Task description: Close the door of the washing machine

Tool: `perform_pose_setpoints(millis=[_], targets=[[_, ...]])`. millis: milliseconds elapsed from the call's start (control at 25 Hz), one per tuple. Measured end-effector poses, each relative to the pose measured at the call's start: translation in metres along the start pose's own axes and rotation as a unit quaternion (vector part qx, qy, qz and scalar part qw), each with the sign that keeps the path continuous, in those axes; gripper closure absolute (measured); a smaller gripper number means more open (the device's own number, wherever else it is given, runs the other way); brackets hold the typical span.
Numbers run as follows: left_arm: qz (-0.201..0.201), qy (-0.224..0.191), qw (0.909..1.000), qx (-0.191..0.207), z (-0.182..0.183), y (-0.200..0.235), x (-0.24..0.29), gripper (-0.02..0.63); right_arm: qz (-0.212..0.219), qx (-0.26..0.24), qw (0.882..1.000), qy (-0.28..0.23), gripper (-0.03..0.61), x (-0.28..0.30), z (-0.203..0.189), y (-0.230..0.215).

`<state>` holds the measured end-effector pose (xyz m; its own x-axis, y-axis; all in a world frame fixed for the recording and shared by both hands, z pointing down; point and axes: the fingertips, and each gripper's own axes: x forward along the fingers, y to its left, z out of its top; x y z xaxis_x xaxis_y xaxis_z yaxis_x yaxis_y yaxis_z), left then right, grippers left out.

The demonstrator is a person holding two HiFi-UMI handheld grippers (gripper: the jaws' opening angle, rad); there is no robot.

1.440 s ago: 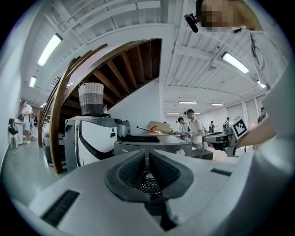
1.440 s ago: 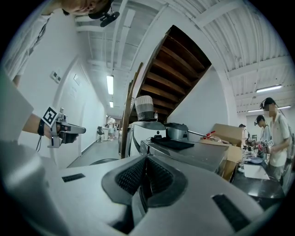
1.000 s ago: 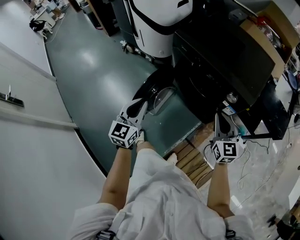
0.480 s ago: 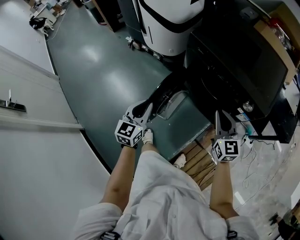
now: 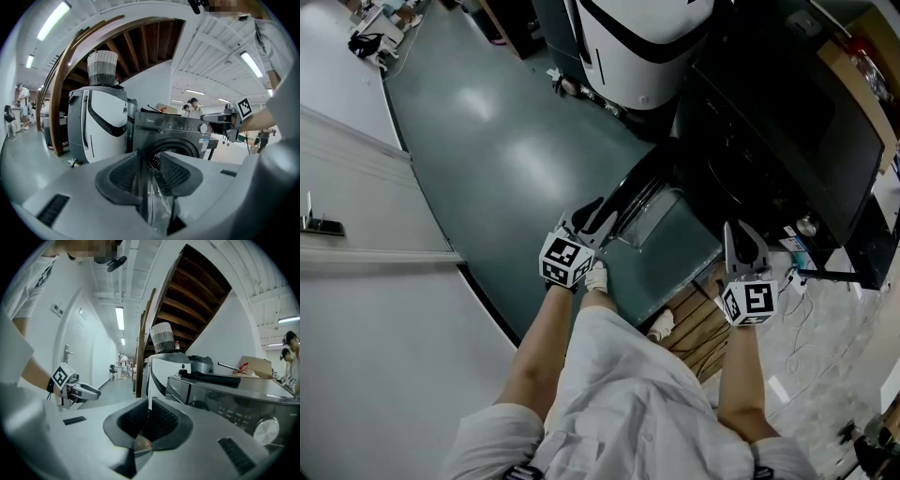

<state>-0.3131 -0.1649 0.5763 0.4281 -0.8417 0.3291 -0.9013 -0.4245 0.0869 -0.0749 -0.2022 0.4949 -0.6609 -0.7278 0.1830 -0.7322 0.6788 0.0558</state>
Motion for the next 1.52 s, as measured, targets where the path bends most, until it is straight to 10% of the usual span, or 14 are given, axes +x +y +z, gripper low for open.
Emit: perform_pose_setpoints(millis=[760, 1520], targets=[[0.0, 0.119, 0.9927, -0.018, -0.079, 0.018, 0.06, 0.331, -0.006, 0.012, 1.0, 0.001, 0.546, 0.009, -0.009, -0.02], [0.009, 0.137, 0.9893, -0.048, -0.086, -0.032, 0.073, 0.308, -0.012, 0.024, 1.0, 0.002, 0.546, -0.025, -0.022, -0.043]])
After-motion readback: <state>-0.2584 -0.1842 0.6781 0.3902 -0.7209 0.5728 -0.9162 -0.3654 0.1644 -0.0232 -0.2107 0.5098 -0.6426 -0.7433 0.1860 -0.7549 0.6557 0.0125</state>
